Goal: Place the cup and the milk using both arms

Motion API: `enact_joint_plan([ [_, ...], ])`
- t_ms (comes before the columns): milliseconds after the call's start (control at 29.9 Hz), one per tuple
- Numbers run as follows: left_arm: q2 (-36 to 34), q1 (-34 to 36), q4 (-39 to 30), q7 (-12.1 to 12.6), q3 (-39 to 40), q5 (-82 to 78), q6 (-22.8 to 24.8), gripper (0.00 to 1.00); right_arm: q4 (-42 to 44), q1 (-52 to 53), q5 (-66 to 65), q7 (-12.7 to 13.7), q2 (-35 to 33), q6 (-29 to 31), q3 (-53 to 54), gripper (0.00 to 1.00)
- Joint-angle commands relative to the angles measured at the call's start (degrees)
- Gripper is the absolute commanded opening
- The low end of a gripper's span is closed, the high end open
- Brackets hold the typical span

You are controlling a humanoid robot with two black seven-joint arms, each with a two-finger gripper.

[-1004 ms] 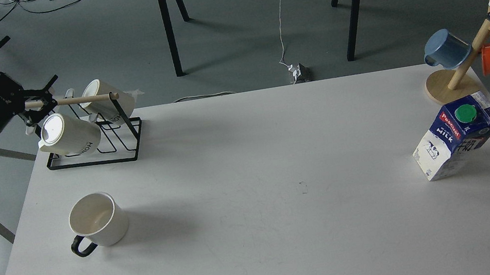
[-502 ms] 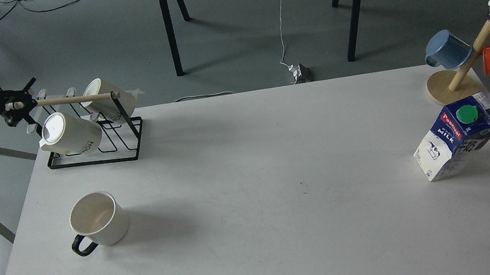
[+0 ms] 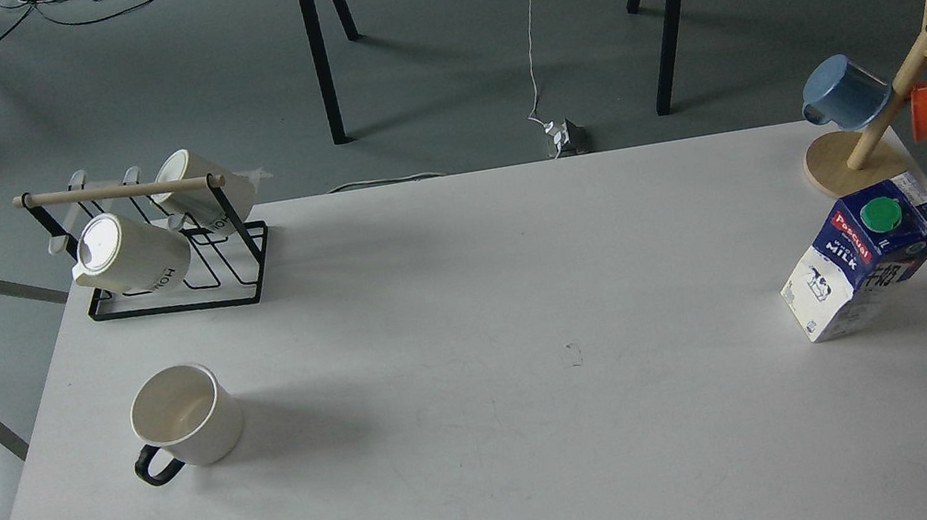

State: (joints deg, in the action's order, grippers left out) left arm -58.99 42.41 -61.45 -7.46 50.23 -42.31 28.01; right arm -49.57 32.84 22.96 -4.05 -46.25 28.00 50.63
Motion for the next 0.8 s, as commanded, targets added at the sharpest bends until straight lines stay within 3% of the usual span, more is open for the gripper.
enact_joint_plan([
  [0, -2.6, -0.5, -8.4, -6.0, 0.0, -14.5, 0.0, 0.99, 0.1, -0.7, 0.1, 0.0, 0.0, 0.0, 0.1, 0.99],
  [234, -6.7, -3.8, -19.3, -7.1, -0.5, -31.8, 0.0, 1.00, 0.5, -1.2, 0.0, 0.0, -0.1, 0.0, 0.1, 0.99],
  [301, -8.0, -4.6, -20.5, -11.0, -1.4, -37.0, 0.0, 1.00, 0.5, -1.3, 0.0, 0.0, -0.1, 0.0, 0.1, 0.99],
  [401, -8.8, -4.8, -20.1, -20.0, -2.6, -48.5, 0.0, 1.00, 0.5, -1.5, 0.0, 0.0, 0.0, 0.0, 0.0, 0.99],
  [535, -10.6, -5.0, -20.2, -20.5, -5.5, -62.3, 0.0, 0.99, 0.5, -1.6, 0.0, 0.0, 0.0, 0.0, 0.1, 0.99],
  [669, -14.7, -4.5, -20.6, -20.5, -17.4, -63.6, 0.0, 1.00, 0.5, -2.0, 0.0, 0.0, 0.1, 0.0, 0.0, 0.99],
  [769, -14.8, -3.9, -20.3, -20.5, -22.0, -63.6, 0.0, 1.00, 0.3, -2.4, 0.0, 0.0, 0.4, 0.0, 0.0, 0.99],
])
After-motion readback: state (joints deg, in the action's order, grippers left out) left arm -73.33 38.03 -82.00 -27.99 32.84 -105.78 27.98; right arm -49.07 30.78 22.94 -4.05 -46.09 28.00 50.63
